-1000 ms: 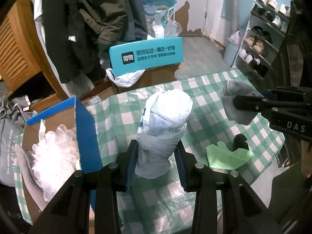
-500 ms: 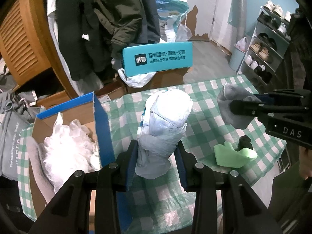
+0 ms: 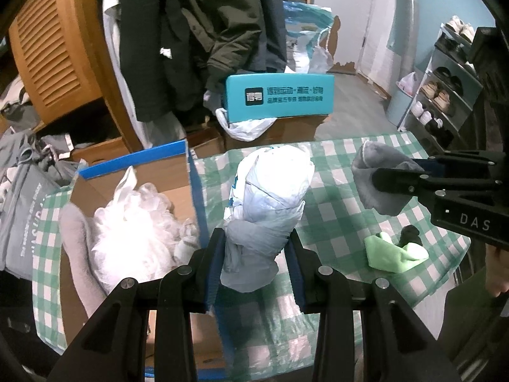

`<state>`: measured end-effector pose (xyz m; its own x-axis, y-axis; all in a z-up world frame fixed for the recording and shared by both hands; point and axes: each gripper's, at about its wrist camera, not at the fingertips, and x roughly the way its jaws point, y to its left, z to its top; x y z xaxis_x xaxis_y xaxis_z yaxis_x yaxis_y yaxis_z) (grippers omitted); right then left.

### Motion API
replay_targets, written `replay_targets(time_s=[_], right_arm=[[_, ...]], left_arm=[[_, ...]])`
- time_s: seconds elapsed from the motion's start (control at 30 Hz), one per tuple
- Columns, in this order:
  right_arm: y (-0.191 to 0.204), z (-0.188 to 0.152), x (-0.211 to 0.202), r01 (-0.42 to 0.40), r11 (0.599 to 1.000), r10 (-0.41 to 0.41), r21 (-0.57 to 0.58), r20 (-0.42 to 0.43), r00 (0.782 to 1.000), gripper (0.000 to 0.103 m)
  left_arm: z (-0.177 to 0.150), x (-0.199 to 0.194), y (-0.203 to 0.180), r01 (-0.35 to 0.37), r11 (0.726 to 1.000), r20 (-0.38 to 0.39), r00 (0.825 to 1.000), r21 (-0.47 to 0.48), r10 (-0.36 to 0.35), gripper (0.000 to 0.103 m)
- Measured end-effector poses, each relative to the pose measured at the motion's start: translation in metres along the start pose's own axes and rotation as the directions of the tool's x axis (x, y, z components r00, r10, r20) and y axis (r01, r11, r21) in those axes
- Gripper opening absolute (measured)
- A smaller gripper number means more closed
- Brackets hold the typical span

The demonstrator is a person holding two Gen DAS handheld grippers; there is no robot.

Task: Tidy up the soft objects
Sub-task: 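Lift both socks and carry them over the box with both grippers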

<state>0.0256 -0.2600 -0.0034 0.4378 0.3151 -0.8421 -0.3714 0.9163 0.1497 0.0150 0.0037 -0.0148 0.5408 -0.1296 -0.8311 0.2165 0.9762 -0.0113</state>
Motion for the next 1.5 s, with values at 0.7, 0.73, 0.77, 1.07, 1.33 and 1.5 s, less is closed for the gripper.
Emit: replay_targets(time_s=[0.7, 0.73, 0.77, 1.07, 1.33, 1.5], right_arm=[[0.063, 0.021, 0.024, -0.075, 0.992, 0.073, -0.097, -0.030, 0.997, 0.021], [0.066, 0.021, 0.025, -0.079, 0.992, 0.076, -0.102, -0.032, 0.997, 0.021], [0.069, 0.022, 0.026, -0.082, 0.991, 0.079, -0.107, -0.035, 0.996, 0.021], [0.095, 0.028, 0.038, -0.109, 0.984, 0.102, -0.142, -0.055, 0.993, 0.021], [0.117, 0.031, 0.047, -0.131, 0.976, 0.120, -0.175, -0.077, 0.990, 0.021], [0.129, 0.033, 0.053, -0.147, 0.970, 0.132, -0.191, -0.087, 0.987, 0.021]], left_arm=[[-0.021, -0.009, 0.063, -0.081, 0.992, -0.018, 0.997, -0.099, 0.080, 0.038], [-0.022, -0.009, 0.066, -0.085, 0.991, -0.020, 0.996, -0.104, 0.083, 0.038], [-0.023, -0.009, 0.068, -0.088, 0.990, -0.021, 0.996, -0.108, 0.087, 0.038], [-0.030, -0.010, 0.089, -0.103, 0.984, -0.027, 0.995, -0.145, 0.100, 0.038], [-0.040, -0.006, 0.105, -0.130, 0.977, -0.051, 0.991, -0.167, 0.123, 0.038], [-0.044, -0.003, 0.115, -0.137, 0.973, -0.066, 0.990, -0.185, 0.127, 0.038]])
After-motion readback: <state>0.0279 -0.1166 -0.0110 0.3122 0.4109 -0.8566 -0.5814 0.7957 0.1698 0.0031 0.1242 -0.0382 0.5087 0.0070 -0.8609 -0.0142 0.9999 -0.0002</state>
